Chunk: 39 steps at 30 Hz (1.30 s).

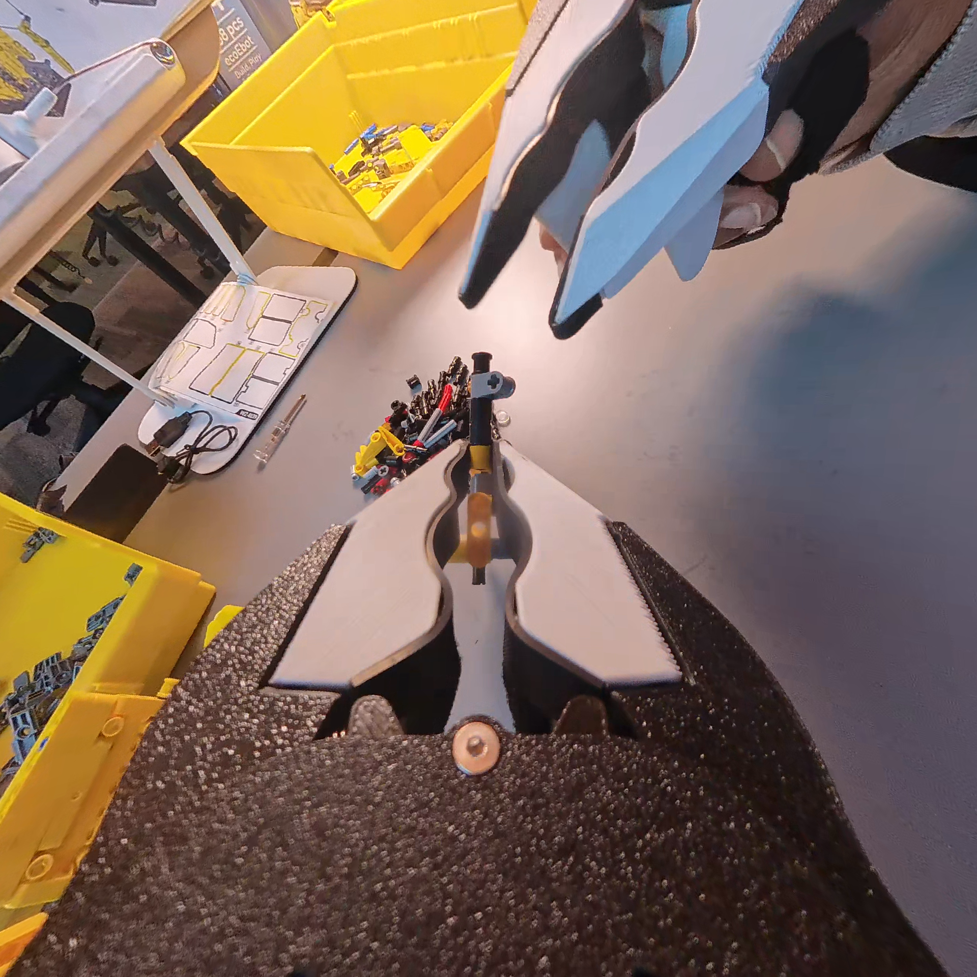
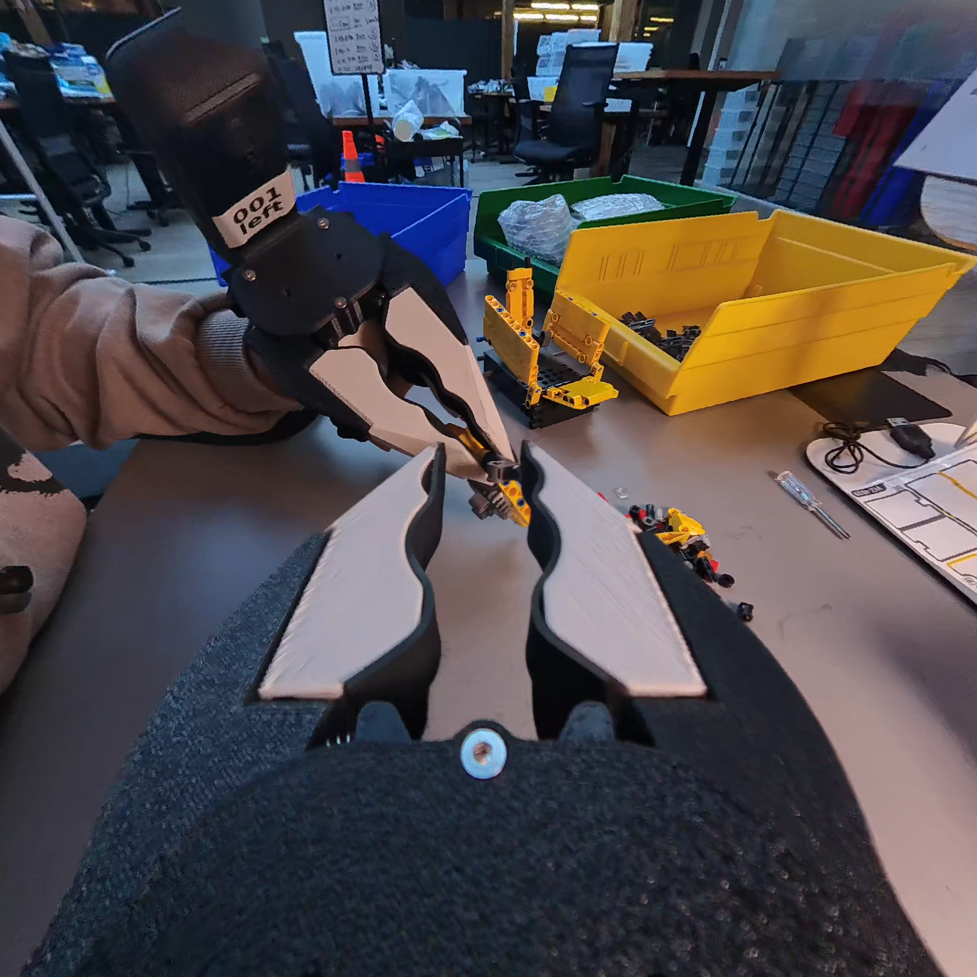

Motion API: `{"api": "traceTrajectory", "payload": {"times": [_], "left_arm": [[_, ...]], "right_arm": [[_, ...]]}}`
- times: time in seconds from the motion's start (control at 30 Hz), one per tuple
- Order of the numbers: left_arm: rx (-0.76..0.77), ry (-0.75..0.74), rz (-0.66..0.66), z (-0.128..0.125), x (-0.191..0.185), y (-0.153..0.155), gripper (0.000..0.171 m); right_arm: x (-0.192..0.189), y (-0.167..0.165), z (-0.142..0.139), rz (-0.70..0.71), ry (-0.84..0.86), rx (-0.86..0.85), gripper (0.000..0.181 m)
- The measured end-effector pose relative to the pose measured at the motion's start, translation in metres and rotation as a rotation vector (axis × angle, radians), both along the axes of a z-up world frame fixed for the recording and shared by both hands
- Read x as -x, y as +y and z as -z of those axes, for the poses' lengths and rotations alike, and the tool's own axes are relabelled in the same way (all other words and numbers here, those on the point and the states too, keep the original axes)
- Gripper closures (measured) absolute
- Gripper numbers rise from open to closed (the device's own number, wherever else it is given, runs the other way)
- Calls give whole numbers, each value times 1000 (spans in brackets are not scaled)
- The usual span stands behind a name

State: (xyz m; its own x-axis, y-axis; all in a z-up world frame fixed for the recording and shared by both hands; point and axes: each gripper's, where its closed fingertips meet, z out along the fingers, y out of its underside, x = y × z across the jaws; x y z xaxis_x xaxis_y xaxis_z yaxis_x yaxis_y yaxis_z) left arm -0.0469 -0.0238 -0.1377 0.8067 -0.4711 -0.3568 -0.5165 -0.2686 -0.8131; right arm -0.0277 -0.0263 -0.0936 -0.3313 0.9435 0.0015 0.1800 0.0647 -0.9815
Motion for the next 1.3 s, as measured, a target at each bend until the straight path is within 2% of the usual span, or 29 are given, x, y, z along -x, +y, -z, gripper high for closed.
{"api": "traceTrajectory", "payload": {"times": [0.07, 0.13, 0.17, 0.27, 0.47, 0.53, 0.63, 0.8, 1.1, 1.13, 1.3], "left_arm": [[-1, -4, 11, 0, -2, 0, 165], [-8, -32, 60, -2, -11, -3, 165], [0, -70, 85, -3, -16, -5, 165], [50, -266, 173, -10, -34, -13, 165], [129, -568, 270, -25, -40, -20, 166], [132, -629, 280, -29, -38, -20, 165], [131, -650, 280, -32, -34, -20, 166], [154, -640, 312, -28, -39, -24, 165], [223, -702, 385, -26, -46, -32, 165], [239, -706, 391, -25, -48, -33, 165], [299, -667, 423, -17, -56, -40, 165]], "right_arm": [[1, 3, -1, 11, -1, 20, 138], [3, -2, 3, -5, -18, 37, 134], [3, -6, 7, -21, -31, 31, 137], [1, -20, 6, -73, 3, -10, 181], [-8, -17, -11, -116, 58, 85, 181], [-12, -12, -17, -126, 83, 108, 181], [-16, -11, -19, -147, 79, 128, 158], [-13, -15, -8, -147, 51, 69, 164], [-21, -23, -3, -226, -14, 75, 167], [-23, -23, -2, -232, -10, 40, 167], [-27, -31, 8, -217, 37, -345, 169]]}}
